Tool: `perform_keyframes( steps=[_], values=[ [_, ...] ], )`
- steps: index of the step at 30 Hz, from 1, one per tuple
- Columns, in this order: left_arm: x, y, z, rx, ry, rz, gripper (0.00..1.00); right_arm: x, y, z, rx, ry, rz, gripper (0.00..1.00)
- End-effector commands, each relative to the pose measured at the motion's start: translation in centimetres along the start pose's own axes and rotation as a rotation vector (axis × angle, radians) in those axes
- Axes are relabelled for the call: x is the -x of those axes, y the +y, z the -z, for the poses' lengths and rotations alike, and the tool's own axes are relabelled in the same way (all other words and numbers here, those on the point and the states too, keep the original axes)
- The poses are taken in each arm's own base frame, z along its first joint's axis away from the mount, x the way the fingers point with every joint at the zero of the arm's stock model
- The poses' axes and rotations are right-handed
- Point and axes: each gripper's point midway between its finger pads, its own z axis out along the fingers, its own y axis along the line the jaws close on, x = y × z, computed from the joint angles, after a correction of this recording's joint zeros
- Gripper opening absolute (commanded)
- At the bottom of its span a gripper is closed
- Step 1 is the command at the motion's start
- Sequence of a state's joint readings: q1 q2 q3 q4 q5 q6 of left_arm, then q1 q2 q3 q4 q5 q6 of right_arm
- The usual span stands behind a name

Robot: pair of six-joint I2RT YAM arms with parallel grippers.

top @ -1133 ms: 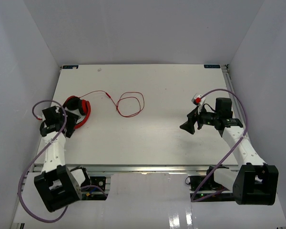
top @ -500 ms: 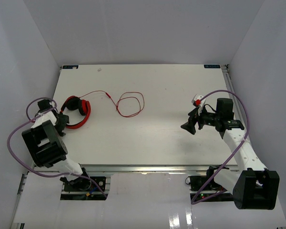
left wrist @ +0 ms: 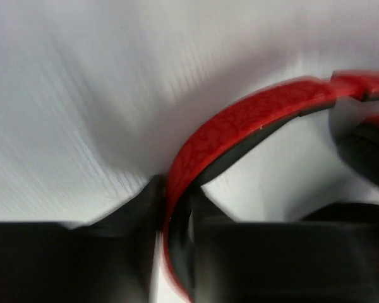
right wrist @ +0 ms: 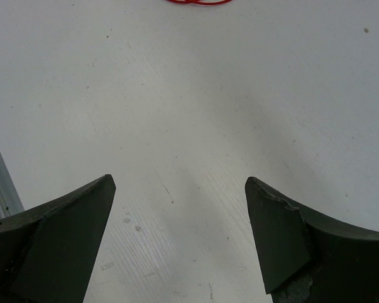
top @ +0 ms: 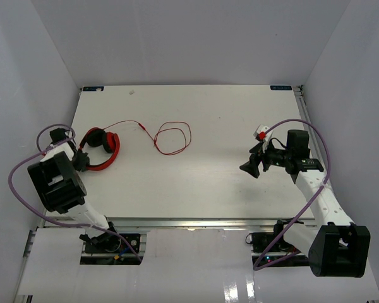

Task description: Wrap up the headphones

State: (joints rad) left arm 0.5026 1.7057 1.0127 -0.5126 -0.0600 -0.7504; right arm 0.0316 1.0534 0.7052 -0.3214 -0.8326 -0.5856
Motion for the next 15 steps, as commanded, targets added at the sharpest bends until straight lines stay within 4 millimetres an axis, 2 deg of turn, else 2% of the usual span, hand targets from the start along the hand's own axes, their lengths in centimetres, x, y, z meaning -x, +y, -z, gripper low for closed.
perform_keyframes(
  steps=[1,2,4,7,8,10,11,13,15],
  values=[
    [-2.3,-3.4,1.5,-0.226,0.123,-0.114,0.00,-0.5,1.2,0.2,0.058,-0.001,0.030,0.90],
    [-2.7,-4.5,2.4,-0.290,0.144,-0.145,0.00,-0.5,1.9,0.3,0.092,-0.005,0.048,0.90],
    [-3.8,-7.7,5.3,-0.432,0.158,-0.242,0.00,0.6,3.7,0.8,0.190,-0.050,0.120,0.91],
    [-7.7,-12.8,10.1,-0.632,0.132,-0.501,0.00,1.3,6.5,2.3,0.311,-0.080,0.364,0.90],
    [-9.2,-13.7,11.4,-0.675,0.129,-0.574,0.00,1.2,6.9,2.4,0.324,-0.083,0.410,0.90],
    [-13.3,-17.1,16.3,-0.813,0.098,-0.766,0.00,3.5,5.9,2.6,0.278,-0.108,0.529,0.90],
    [-14.6,-18.3,18.4,-0.869,0.083,-0.822,0.00,4.8,5.3,2.6,0.251,-0.130,0.545,0.90],
    [-16.7,-19.8,21.6,-0.930,0.057,-0.899,0.00,7.3,4.8,2.3,0.217,-0.179,0.561,0.90],
    [-19.3,-21.1,24.9,-0.988,0.048,-0.974,0.00,10.3,3.5,1.5,0.143,-0.235,0.517,0.90]
  ],
)
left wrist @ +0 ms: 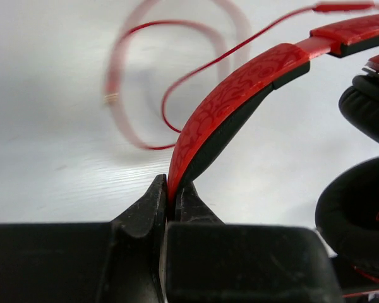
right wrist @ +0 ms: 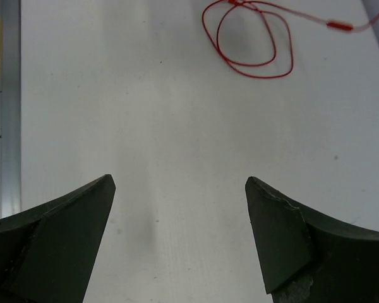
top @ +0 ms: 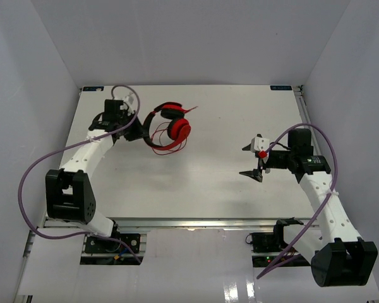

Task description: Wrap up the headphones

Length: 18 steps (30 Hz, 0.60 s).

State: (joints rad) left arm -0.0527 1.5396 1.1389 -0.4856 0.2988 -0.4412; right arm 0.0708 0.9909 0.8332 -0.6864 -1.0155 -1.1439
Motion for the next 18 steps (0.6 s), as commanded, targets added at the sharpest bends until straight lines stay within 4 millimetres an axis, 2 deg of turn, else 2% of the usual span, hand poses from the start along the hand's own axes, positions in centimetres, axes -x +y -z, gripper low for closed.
perform_keyframes(
  steps=[1,2,3,4,6,8,10,13,16,18],
  values=[
    [2.0,-11.4,5.3,-0.234,-0.114,-0.258,0.00,6.1,-5.4,-0.2,-0.159,-0.126,0.073,0.90],
    [2.0,-11.9,5.4,-0.241,-0.114,-0.264,0.00,7.2,-6.2,-0.1,-0.183,-0.161,0.034,0.90],
    [1.7,-13.8,6.1,-0.272,-0.116,-0.284,0.00,8.2,-7.2,-0.2,-0.199,-0.194,-0.033,0.90],
    [1.5,-15.3,6.8,-0.304,-0.118,-0.299,0.00,8.1,-7.5,-0.4,-0.200,-0.207,-0.115,0.90],
    [1.4,-17.6,8.2,-0.348,-0.131,-0.322,0.00,9.6,-8.9,-0.4,-0.230,-0.260,-0.109,0.90],
    [1.2,-18.9,9.3,-0.374,-0.138,-0.336,0.00,10.3,-9.3,-0.5,-0.219,-0.287,-0.128,0.90],
    [1.1,-20.0,10.4,-0.394,-0.149,-0.348,0.00,11.0,-8.9,-0.7,-0.167,-0.314,-0.111,0.90],
    [0.9,-20.7,11.9,-0.413,-0.157,-0.352,0.00,11.8,-8.2,-0.8,-0.101,-0.349,-0.081,0.90],
    [1.1,-20.2,12.7,-0.386,-0.177,-0.351,0.00,12.3,-7.8,-0.7,-0.059,-0.351,-0.022,0.90],
    [1.4,-19.3,13.0,-0.335,-0.198,-0.341,0.00,13.3,-5.8,-0.4,0.063,-0.370,0.003,0.90]
  ],
)
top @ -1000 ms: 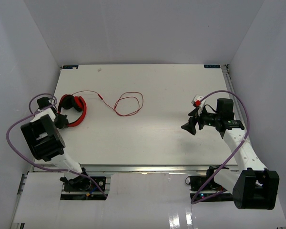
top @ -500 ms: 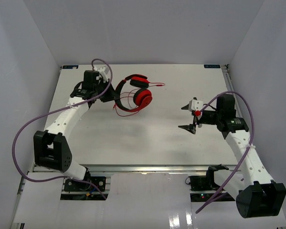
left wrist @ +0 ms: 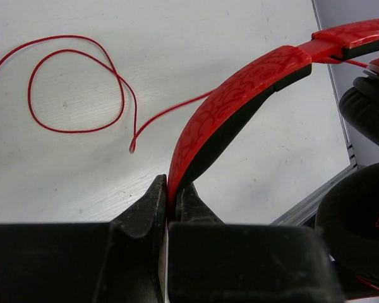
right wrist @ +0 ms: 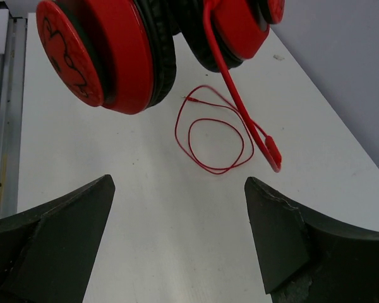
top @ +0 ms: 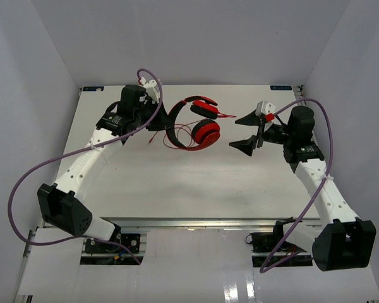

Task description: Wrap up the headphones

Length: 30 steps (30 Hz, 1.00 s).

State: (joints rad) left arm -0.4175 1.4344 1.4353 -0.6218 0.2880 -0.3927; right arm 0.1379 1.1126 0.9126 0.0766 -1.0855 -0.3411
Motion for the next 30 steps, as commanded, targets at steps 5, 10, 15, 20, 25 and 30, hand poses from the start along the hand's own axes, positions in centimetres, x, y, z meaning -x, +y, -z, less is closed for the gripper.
perform_keyframes(
  steps=[5,10,15,20,25,30],
  values=[
    [4.1,-0.3,5.3,0.109,-0.176,0.023,0.00,4.6,5.2,1.0,0.276,-0.089,0.148,0.90],
    [5.4,-1.2,6.2,0.090,-0.223,0.047,0.00,0.7,0.9,0.9,-0.028,0.090,0.127,0.94],
    [5.5,-2.4,6.5,0.034,-0.225,0.062,0.00,-0.2,-1.6,1.2,-0.192,0.104,0.043,0.96],
    [5.2,-3.3,7.4,-0.008,-0.234,0.082,0.00,-0.3,-3.1,0.0,-0.220,0.056,-0.032,0.96],
    [4.8,-4.0,7.9,-0.047,-0.233,0.110,0.00,-0.4,-3.5,-2.8,-0.158,-0.006,-0.176,0.96],
    [4.6,-4.8,8.5,-0.089,-0.237,0.141,0.00,0.0,-1.9,-5.5,-0.065,-0.128,-0.299,0.95]
  ],
)
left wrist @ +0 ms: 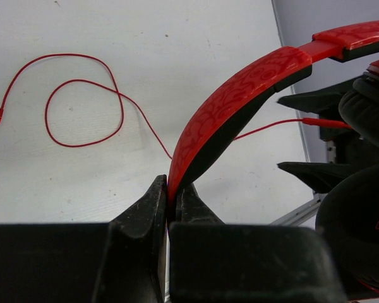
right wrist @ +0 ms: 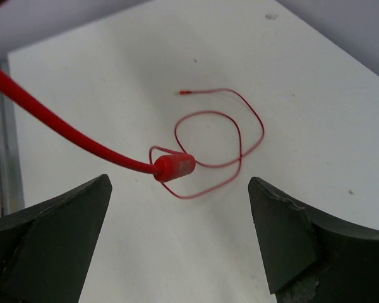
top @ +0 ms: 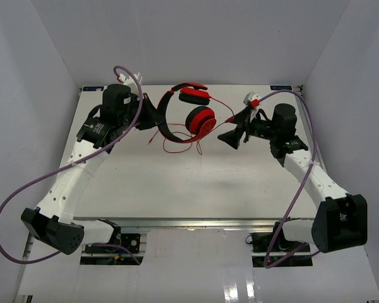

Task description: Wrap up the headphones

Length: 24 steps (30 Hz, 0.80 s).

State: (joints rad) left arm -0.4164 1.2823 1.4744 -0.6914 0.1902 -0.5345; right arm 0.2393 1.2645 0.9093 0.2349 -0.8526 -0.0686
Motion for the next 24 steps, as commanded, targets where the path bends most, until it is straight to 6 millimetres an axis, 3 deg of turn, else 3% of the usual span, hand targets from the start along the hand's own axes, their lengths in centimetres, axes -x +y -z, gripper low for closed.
perform_keyframes(
  steps=[1,12,20,24],
  values=[
    [1.8,-3.3,2.5,-0.135,-0.080,0.049,0.00,2.9,2.3,-1.9,0.107,-0.165,-0.092,0.95],
    [2.5,-5.2,3.0,-0.222,-0.102,0.142,0.00,6.8,3.5,-5.4,0.237,-0.390,-0.144,0.94],
    [3.3,-6.1,3.2,-0.254,-0.118,0.199,0.00,7.0,2.7,-7.8,0.267,-0.449,-0.223,0.97],
    [3.9,-6.6,3.4,-0.271,-0.137,0.238,0.00,7.2,2.8,-8.6,0.309,-0.469,-0.229,0.77]
  ],
)
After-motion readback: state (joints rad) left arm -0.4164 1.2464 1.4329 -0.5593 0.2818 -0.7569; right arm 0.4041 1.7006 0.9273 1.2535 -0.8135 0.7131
